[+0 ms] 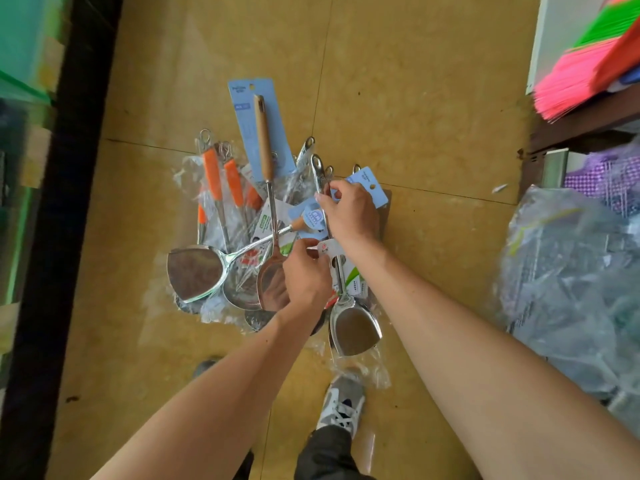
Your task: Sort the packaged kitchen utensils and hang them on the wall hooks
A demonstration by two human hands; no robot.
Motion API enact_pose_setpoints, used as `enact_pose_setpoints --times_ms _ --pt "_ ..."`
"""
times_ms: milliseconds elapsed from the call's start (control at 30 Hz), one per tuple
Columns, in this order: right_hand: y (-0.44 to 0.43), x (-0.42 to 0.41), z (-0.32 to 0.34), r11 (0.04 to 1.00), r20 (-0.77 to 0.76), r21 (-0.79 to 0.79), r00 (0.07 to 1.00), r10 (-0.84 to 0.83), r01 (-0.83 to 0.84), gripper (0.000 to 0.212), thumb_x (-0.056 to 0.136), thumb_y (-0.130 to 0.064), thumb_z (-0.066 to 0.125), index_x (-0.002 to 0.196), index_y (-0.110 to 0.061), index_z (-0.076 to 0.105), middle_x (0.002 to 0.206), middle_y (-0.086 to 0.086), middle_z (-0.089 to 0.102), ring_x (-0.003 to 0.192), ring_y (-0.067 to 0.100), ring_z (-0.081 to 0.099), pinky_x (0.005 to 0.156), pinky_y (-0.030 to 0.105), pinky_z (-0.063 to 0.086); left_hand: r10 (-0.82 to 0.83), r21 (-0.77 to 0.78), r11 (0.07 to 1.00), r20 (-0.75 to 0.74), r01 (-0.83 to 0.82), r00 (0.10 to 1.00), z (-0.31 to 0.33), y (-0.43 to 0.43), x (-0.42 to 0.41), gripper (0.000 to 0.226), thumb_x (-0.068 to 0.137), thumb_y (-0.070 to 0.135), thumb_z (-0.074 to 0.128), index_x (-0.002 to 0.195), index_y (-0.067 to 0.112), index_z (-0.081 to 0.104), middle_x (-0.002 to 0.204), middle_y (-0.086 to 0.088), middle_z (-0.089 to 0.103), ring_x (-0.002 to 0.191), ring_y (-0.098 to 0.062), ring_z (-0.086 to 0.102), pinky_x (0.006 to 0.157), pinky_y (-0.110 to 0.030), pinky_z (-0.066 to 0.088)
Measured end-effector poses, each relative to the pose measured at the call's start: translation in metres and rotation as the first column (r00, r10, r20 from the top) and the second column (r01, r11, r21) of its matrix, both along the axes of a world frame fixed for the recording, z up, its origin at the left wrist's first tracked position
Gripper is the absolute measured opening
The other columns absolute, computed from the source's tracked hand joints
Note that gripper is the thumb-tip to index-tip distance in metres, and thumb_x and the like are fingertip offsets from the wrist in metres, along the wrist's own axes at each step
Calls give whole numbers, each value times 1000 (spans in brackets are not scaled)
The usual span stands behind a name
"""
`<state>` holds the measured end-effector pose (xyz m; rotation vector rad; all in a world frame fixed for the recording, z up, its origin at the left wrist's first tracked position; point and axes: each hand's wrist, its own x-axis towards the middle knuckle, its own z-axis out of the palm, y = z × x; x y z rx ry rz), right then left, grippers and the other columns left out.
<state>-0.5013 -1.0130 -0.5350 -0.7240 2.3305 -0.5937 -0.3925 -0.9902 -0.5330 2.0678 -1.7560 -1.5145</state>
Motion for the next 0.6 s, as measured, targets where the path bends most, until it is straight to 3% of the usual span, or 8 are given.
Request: enact_pose_setpoints --times_ms 133,233,400,600 --pt "4 -9 5 1000 75 30 997 -1 -2 44 93 -32 66 130 -12 58 123 11 60 113 28 57 86 37 45 -15 17 1000 26 15 1000 5 -4 -2 22 93 17 60 115 14 61 86 7 60 88 -21 66 82 -40 55" --pt "9 -12 9 999 75 41 997 -21 18 44 93 -35 64 131 -14 56 121 8 61 111 25 57 79 29 39 -21 32 999 35 20 999 11 -8 -1 24 92 20 63 116 15 60 89 7 60 89 -21 66 83 -41 55" --pt "27 -15 25 996 74 30 993 -92 90 41 94 -33 63 128 -11 59 117 8 64 110 26 59 83 31 43 -21 44 999 22 20 1000 25 -10 9 31 90 21 65 119 17 58 102 3 64 88 -19 65 83 -42 56" --pt "64 -23 72 985 55 69 985 -163 159 43 96 -36 58 132 -12 55 121 7 60 111 25 57 77 26 35 -99 7 995 9 99 995 76 -13 6 30 92 33 62 118 20 57 104 4 63 88 -20 65 81 -44 56"
